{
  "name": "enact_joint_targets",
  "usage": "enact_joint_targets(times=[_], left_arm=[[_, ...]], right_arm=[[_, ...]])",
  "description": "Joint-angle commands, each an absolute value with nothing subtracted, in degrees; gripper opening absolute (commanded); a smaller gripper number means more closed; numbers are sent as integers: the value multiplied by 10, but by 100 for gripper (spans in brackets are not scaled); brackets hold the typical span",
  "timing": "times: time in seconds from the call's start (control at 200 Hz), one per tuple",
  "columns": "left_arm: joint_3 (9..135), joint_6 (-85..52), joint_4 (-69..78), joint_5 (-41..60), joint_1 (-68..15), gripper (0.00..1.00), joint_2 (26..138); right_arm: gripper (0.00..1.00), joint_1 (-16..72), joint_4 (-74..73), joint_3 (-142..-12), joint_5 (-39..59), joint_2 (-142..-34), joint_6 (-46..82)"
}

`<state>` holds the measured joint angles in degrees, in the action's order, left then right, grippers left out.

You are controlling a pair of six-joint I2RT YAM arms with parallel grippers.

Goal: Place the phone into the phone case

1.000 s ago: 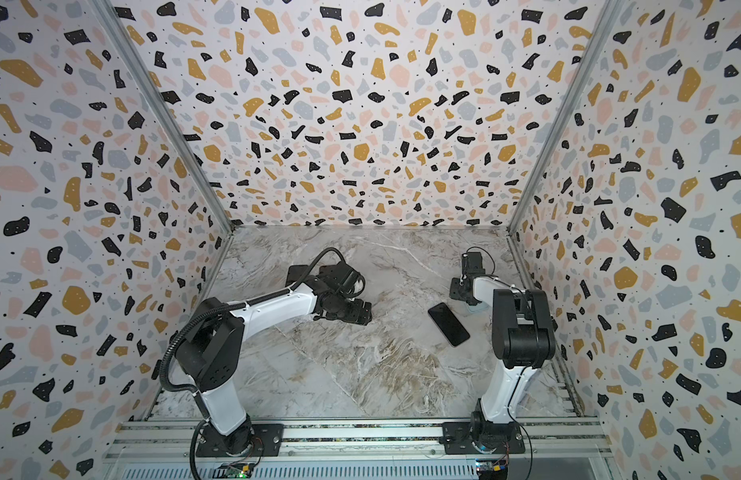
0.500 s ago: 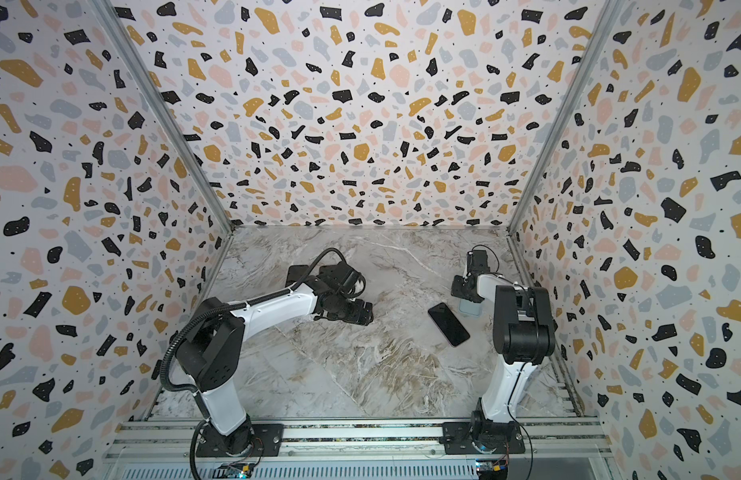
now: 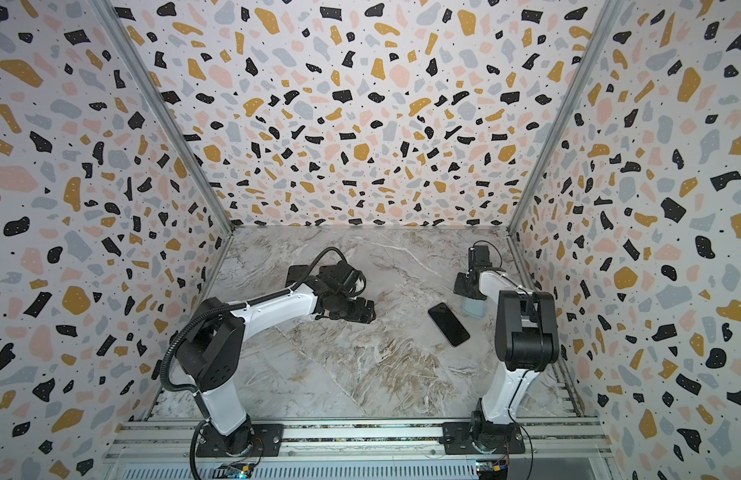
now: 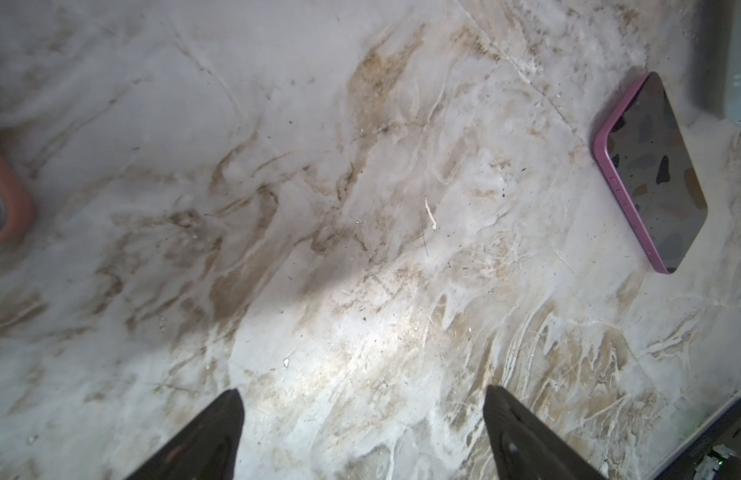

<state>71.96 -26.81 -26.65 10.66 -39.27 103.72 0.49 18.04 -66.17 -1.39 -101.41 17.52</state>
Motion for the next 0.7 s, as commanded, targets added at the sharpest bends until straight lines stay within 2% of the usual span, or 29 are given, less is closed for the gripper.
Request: enact_joint_targets(times=[0.0,0.16,0.25,0.455,0.696], left_arm=[[702,-276,-263,103,-396,91,1004],[661,-293,-246,98,-395,91,969],[631,-303,-235,96,-395,91,948],[561,-315,-216,74,-393,91,911],[497,-327,-201,50,-387,91,874]], right_arm=[[0,52,233,-656,-45,-934,184],[0,156,268,-599,-61,-846,216],[0,244,278,-565,-71,-807,258],[0,407,287,-515,-74,-782,351],[0,502,265,-461,-52,-777,424]])
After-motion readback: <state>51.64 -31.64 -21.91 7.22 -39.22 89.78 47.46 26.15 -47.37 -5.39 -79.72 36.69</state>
